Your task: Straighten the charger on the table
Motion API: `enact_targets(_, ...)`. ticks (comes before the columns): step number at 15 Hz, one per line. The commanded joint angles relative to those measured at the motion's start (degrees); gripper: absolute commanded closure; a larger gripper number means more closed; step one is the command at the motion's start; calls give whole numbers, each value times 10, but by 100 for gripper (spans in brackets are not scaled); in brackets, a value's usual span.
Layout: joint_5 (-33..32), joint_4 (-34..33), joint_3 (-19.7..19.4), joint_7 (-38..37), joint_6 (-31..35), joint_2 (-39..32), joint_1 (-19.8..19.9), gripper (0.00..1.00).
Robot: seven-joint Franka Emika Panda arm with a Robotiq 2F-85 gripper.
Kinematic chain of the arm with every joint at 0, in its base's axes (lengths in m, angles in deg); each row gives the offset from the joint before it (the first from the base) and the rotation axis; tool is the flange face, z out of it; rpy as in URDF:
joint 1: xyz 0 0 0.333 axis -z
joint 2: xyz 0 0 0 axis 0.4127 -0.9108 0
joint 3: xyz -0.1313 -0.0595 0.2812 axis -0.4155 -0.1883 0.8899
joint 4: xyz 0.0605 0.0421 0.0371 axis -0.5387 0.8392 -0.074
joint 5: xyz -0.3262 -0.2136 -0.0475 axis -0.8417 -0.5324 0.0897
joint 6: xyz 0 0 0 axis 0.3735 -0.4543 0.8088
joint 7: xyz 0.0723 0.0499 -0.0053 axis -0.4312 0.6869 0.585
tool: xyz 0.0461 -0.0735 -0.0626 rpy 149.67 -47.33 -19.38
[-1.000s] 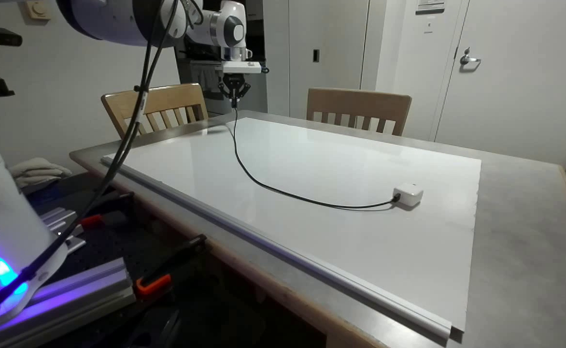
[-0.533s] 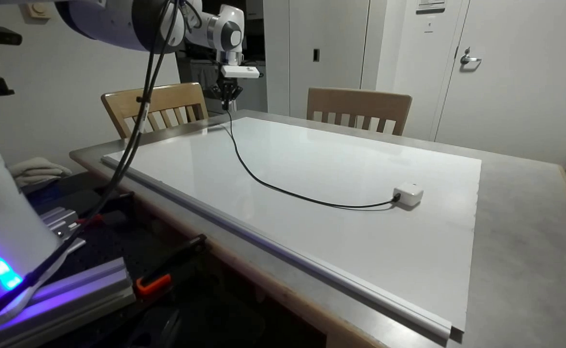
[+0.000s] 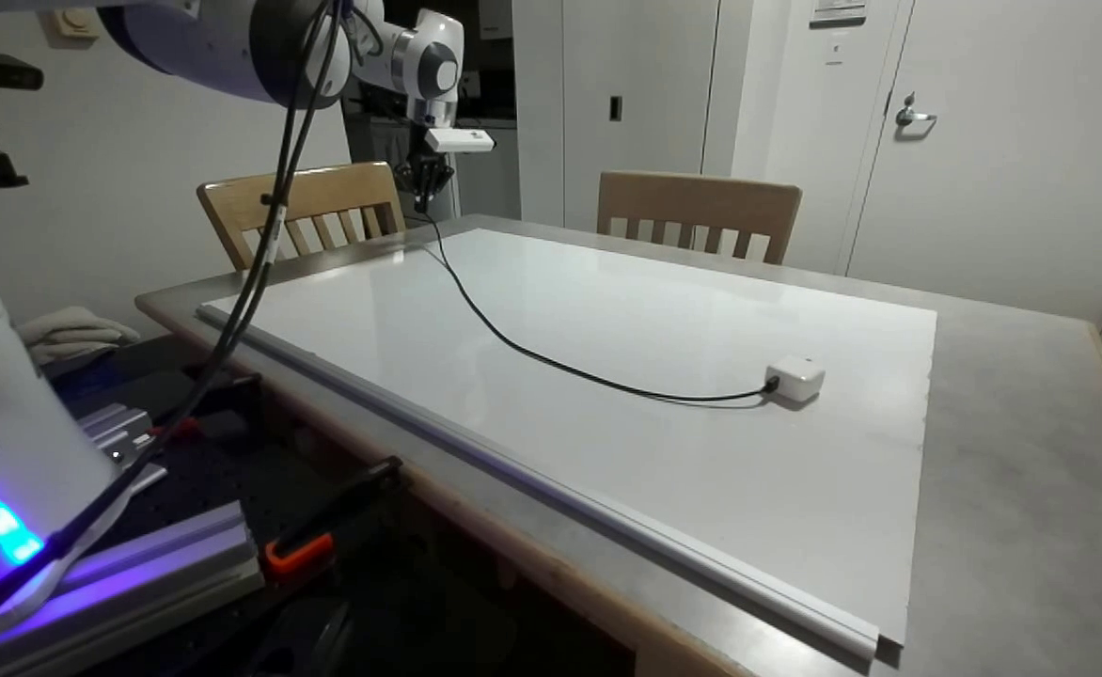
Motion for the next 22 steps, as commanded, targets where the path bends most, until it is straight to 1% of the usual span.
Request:
enact_targets(1,7,-49,-8,-1,-24,-25,-8,93)
enact_targets(4,7,-56,-9,-1,-27,-28,-8,93)
enact_targets(5,8,-58,-9,-1,-26,-29,-8,98)
enact_targets(6,11,-23,-4,12,-14,-12,-4,98)
enact_targets(7,13,-10,-2,18,-8,-6,-4,98)
enact_targets(10,18,-19,5,46,-20,-11,-12,98)
enact_targets(12,25,-16,10,74,-38,-8,-16,98)
enact_targets(16,48,-20,24,131,-68,-17,-9,98)
enact_targets(21,76,-27,39,216,-61,-38,-5,98)
enact_targets(22,78,19,45,231,-45,-16,3,98)
